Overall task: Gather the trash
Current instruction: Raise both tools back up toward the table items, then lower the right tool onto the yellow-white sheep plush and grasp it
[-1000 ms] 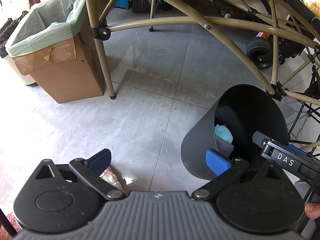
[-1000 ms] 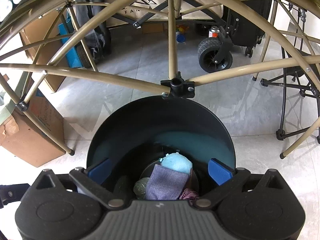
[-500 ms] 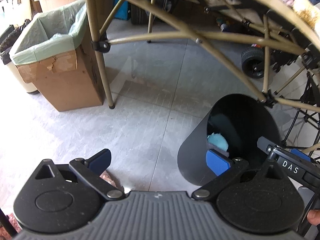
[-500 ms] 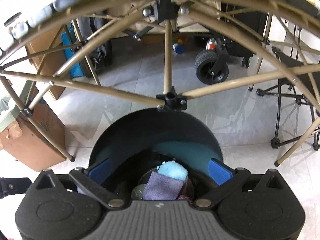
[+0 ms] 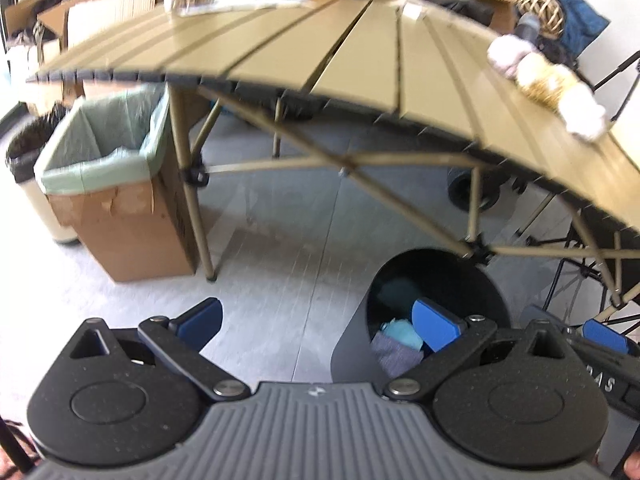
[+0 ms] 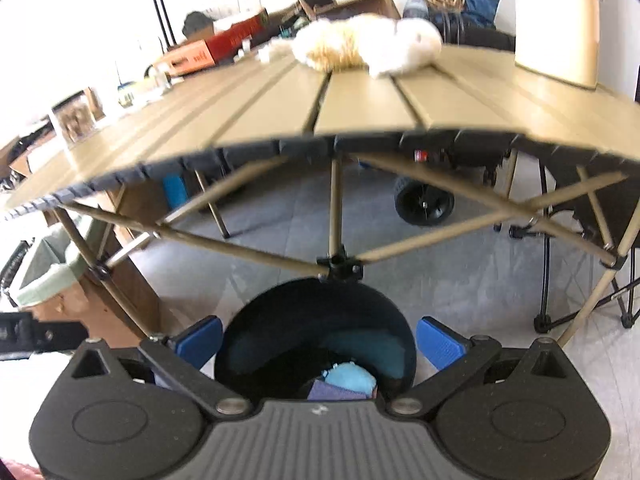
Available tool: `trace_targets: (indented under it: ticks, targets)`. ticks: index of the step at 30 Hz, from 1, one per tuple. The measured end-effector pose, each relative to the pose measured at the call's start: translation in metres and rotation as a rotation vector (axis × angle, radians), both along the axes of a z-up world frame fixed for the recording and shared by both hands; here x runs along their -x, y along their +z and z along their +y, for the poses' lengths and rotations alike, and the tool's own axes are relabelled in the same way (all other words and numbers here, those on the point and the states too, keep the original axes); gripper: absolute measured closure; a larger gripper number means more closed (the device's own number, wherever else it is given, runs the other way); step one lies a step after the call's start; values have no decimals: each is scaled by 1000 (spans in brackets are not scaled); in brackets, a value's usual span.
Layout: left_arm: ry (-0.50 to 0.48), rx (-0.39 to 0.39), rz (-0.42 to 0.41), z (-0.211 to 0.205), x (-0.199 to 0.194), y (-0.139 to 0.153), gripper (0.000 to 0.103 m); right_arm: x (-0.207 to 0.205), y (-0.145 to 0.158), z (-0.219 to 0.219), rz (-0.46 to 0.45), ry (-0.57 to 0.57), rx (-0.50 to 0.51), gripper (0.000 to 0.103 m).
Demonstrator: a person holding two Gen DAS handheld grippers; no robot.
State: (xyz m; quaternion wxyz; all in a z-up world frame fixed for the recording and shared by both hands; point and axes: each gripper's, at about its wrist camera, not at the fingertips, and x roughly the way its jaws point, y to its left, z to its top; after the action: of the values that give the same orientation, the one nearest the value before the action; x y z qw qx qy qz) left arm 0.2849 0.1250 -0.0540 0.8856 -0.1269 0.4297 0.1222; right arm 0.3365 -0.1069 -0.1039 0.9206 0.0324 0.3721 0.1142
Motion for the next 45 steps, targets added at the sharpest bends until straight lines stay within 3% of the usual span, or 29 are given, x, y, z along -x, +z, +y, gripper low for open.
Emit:
trace_targets:
  ticks: [11,18,25,29,40,45]
  targets:
    - [-43,-36,-115,-36,-3,50,0,21,71,-31,-213,8,-54,0]
    - [-38,-18,-203,-52,-22,84,0,5,100,-55,-328,-11,-130,0]
    - [-30,0,-236,-60,-54,98,0,-26,114,-72,-412,-45,-191,0]
    - [-26,-4,-232,-65,-77,102,0,-47,117,-76,-435,-41,-200,0]
    - [3,-5,-250,-65,-135,113,0,-120,123,-63,-463,-56,-99,0]
    - [5,9,-241,-59,-155,106,0,-156,120,-50,-402,-15,-59,0]
